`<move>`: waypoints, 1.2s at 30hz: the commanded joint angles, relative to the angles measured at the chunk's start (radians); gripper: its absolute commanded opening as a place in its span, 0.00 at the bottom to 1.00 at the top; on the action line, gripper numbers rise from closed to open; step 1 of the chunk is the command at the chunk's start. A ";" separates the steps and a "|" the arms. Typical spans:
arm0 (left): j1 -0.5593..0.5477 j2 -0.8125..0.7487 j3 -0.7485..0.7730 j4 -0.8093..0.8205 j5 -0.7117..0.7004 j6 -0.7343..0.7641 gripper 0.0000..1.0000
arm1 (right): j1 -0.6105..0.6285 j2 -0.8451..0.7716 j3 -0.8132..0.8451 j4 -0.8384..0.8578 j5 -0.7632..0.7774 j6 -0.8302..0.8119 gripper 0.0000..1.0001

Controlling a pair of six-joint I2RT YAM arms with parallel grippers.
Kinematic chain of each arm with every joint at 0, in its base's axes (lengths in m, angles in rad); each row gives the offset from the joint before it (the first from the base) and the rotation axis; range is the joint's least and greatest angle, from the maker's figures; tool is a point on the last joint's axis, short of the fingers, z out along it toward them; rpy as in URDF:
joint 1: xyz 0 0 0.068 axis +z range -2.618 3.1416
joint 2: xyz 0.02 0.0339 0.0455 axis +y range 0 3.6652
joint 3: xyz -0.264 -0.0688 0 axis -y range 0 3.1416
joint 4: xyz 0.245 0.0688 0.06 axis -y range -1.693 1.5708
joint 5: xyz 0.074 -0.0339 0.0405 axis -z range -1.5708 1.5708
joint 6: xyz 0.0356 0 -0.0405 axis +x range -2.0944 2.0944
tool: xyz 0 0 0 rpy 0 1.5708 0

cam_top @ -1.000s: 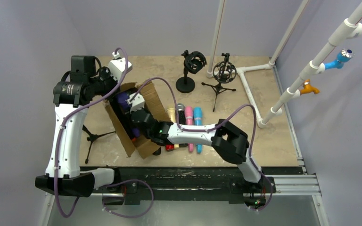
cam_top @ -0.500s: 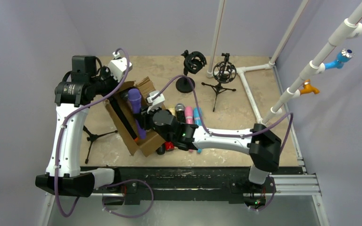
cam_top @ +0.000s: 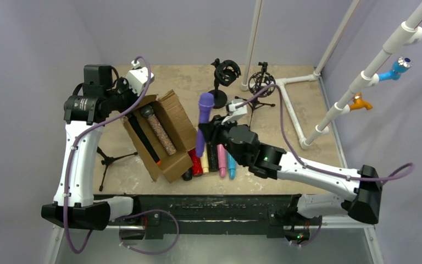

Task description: Attach the microphones to the stand

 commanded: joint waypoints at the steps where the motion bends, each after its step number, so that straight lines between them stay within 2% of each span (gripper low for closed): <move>1: -0.002 -0.027 0.002 0.044 0.025 0.011 0.00 | -0.096 -0.140 -0.149 -0.237 0.032 0.115 0.00; 8: -0.002 -0.026 0.002 0.046 0.035 0.006 0.00 | -0.162 -0.322 -0.312 -0.458 0.073 0.178 0.00; 12: -0.002 -0.024 0.003 0.046 0.048 -0.006 0.00 | -0.200 -0.337 -0.369 -0.479 0.081 0.194 0.00; 21: -0.004 -0.024 0.016 0.031 0.086 -0.027 0.00 | -0.335 -0.130 -0.439 -0.241 -0.010 0.156 0.00; 32: -0.005 -0.018 -0.009 0.032 0.144 -0.029 0.00 | -0.399 0.069 -0.439 -0.091 -0.055 0.174 0.00; 34: -0.006 -0.019 -0.011 0.033 0.148 -0.031 0.00 | -0.401 0.086 -0.442 -0.074 -0.064 0.181 0.04; 36: -0.006 -0.020 -0.011 0.033 0.154 -0.031 0.00 | -0.403 0.098 -0.442 -0.062 -0.076 0.187 0.17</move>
